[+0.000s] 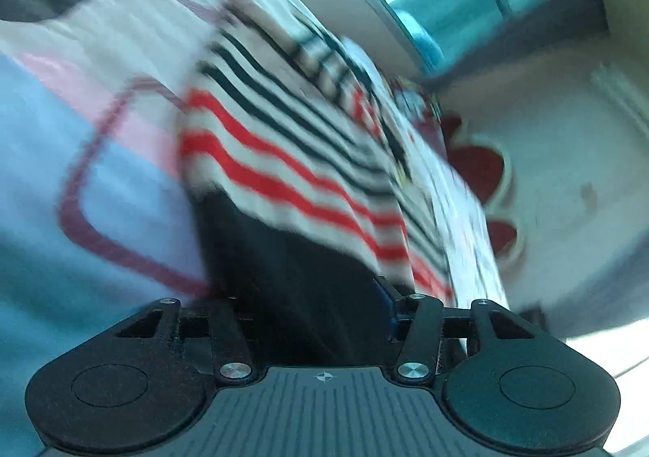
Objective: Fold small clothes
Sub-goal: 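Carry the hem with both tools over the collar and lay it down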
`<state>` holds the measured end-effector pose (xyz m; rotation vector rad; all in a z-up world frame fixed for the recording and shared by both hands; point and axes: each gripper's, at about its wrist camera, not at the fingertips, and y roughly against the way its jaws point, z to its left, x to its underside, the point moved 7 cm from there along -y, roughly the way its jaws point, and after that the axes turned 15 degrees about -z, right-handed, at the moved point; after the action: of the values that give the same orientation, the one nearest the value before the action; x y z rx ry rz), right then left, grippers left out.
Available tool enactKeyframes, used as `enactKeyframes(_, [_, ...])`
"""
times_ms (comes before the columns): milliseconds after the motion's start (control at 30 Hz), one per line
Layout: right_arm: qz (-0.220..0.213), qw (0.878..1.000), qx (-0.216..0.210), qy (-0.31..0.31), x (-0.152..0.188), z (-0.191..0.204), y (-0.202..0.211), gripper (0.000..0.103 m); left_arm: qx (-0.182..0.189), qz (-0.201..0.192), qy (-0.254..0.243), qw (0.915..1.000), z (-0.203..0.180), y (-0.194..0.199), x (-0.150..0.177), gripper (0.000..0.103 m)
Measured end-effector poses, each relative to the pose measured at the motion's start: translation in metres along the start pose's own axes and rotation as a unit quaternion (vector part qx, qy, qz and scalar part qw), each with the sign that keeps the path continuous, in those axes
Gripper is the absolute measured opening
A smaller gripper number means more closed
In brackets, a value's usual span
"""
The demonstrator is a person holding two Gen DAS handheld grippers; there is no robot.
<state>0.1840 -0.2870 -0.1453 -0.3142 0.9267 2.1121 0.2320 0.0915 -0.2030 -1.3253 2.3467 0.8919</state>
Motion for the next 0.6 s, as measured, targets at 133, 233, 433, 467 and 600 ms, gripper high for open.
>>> enactKeyframes(133, [0.000,1.000,-0.001,-0.011,-0.002,0.001,-0.001,0.024,-0.010,0.003,0.017,0.9998,0.008,-0.008,-0.010,0.050])
enactKeyframes(233, [0.001,1.000,0.005,-0.005,-0.001,0.002,-0.003,0.023,-0.035,0.026,-0.050,0.9978,-0.003,-0.013,-0.002,0.015])
enactKeyframes(433, [-0.017,0.996,0.017,0.080,-0.006,0.020,0.000,0.006,-0.047,-0.003,-0.074,0.9961,-0.009,-0.003,-0.010,0.004])
enactKeyframes(467, [-0.027,0.996,0.011,0.080,-0.011,0.025,0.004,0.006,-0.035,-0.016,-0.069,0.9969,-0.011,0.006,-0.018,0.004])
enactKeyframes(600, [-0.064,0.991,-0.016,0.113,-0.027,0.046,0.032,0.006,-0.010,-0.066,-0.065,0.9956,-0.013,0.036,-0.036,0.004])
